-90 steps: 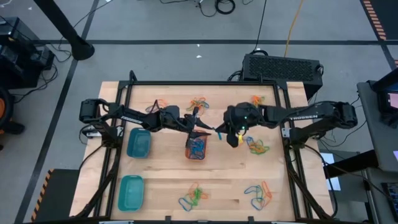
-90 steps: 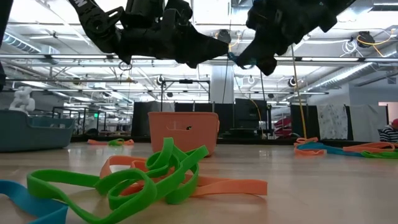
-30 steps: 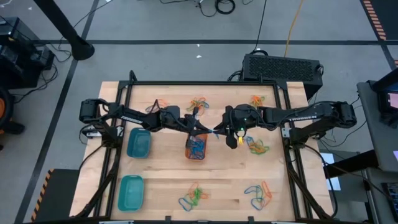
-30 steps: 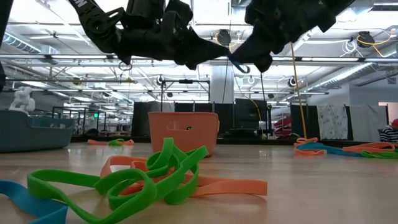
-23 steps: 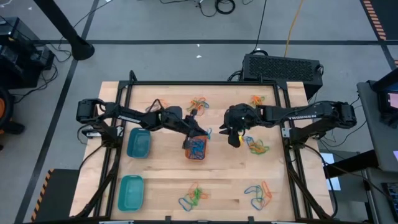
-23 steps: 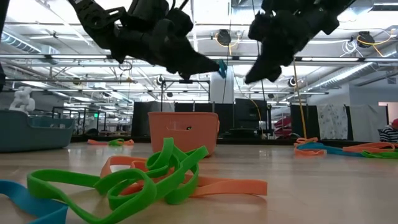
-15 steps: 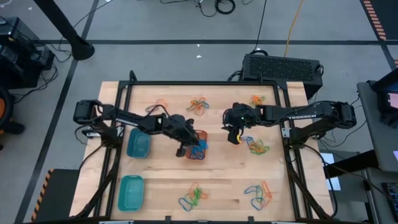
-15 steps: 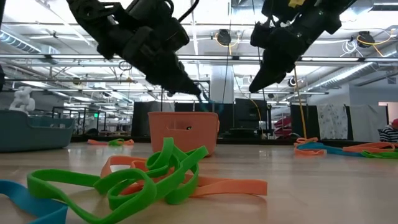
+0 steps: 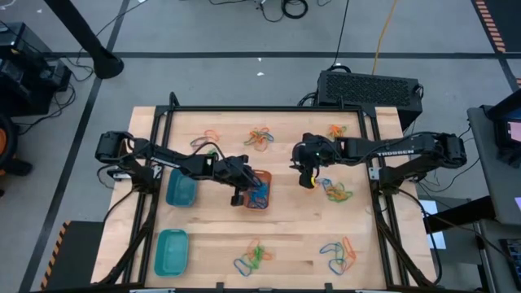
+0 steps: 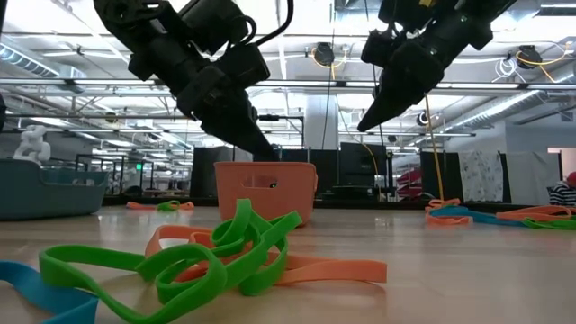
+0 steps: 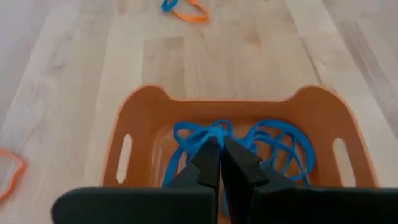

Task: Sort rubber bands into baskets
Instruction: Put the blue rubber band into the orange bin

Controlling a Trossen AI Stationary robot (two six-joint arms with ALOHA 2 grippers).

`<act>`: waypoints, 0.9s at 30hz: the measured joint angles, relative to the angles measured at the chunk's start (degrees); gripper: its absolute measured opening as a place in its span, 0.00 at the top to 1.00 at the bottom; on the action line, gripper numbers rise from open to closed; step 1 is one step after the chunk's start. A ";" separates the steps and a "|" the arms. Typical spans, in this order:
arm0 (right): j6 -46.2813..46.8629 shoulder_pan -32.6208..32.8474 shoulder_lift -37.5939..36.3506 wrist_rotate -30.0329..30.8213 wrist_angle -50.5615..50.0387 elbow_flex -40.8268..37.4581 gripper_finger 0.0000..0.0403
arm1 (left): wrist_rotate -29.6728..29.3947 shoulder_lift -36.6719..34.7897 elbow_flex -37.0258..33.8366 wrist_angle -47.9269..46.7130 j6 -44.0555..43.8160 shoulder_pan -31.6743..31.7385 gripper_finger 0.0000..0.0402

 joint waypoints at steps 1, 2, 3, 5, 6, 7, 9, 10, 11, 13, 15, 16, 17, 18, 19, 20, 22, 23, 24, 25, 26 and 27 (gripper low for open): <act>-0.28 -0.20 0.00 0.00 0.01 0.00 0.74 | -0.02 0.00 0.00 0.06 0.02 0.02 0.95; -0.44 -0.31 0.00 0.04 -0.03 0.00 0.74 | -0.02 0.00 0.00 0.03 0.02 0.02 0.94; -0.44 -0.55 0.00 0.02 -0.07 -0.02 0.74 | -0.04 0.00 0.00 -0.04 0.02 0.02 0.92; -0.44 -0.66 0.01 0.04 -0.10 -0.02 0.74 | -0.04 0.00 0.00 -0.17 0.04 0.02 0.87; -0.44 -0.74 0.00 0.04 -0.24 -0.02 0.74 | -0.04 0.00 0.00 -0.14 0.04 0.02 0.85; -0.44 -0.75 0.00 0.04 -0.49 -0.02 0.74 | -0.10 0.00 0.00 -0.18 0.04 0.02 0.82; -0.44 -0.75 0.00 0.02 -1.05 -0.02 0.74 | -1.12 0.00 0.00 -0.15 0.04 0.00 0.77; -0.43 -0.73 0.00 0.02 -1.51 -0.02 0.74 | -2.25 0.00 0.00 -0.16 0.04 -0.02 0.75; -0.16 -0.73 0.00 0.02 -1.95 -0.04 0.74 | -3.68 0.00 0.00 -0.17 0.04 -0.02 0.73; 0.73 -0.73 0.00 0.02 -2.96 -0.04 0.74 | -5.72 0.00 0.00 -0.16 0.05 0.00 0.71; 1.48 -0.84 0.00 0.01 -4.03 -0.04 0.74 | -6.30 0.00 0.31 -0.97 0.68 0.09 0.70; 2.09 -0.88 0.00 0.02 -4.60 -0.04 0.74 | -6.32 0.00 0.91 -2.26 1.72 0.07 0.70; 2.87 -0.86 0.00 0.02 -5.20 -0.04 0.74 | -6.32 0.00 1.64 -3.61 2.28 0.04 0.70; 3.48 -0.88 0.00 0.02 -5.64 -0.04 0.74 | -6.32 -0.21 2.32 -4.84 2.74 0.02 0.70; 4.06 -0.86 0.00 0.02 -5.98 -0.04 0.74 | -6.32 -0.57 2.91 -6.30 3.05 0.02 0.70; 4.59 -0.86 0.01 0.02 -6.20 -0.04 0.74 | -6.32 -0.87 3.47 -7.78 3.07 0.02 0.70; 5.50 -0.85 0.01 0.01 -6.46 -0.04 0.74 | -6.44 -2.42 4.12 -10.77 3.01 0.02 0.70; 5.71 -0.82 0.00 -0.01 -6.44 -0.04 0.74 | -6.50 -3.31 4.28 -12.51 2.57 0.02 0.70; 5.79 -0.82 0.00 -0.02 -6.39 -0.04 0.74 | -6.54 -4.41 4.53 -13.79 1.89 0.02 0.70; 5.79 -0.82 0.00 -0.02 -6.37 -0.04 0.74 | -6.59 -5.62 4.59 -15.18 1.59 0.02 0.70; 5.80 -0.82 0.00 -0.03 -6.39 -0.04 0.74 | -6.71 -7.01 4.59 -17.29 1.30 0.02 0.70; 5.81 -0.79 0.00 -0.09 -6.31 -0.04 0.74 | -7.06 -8.31 4.59 -19.09 0.66 0.02 0.70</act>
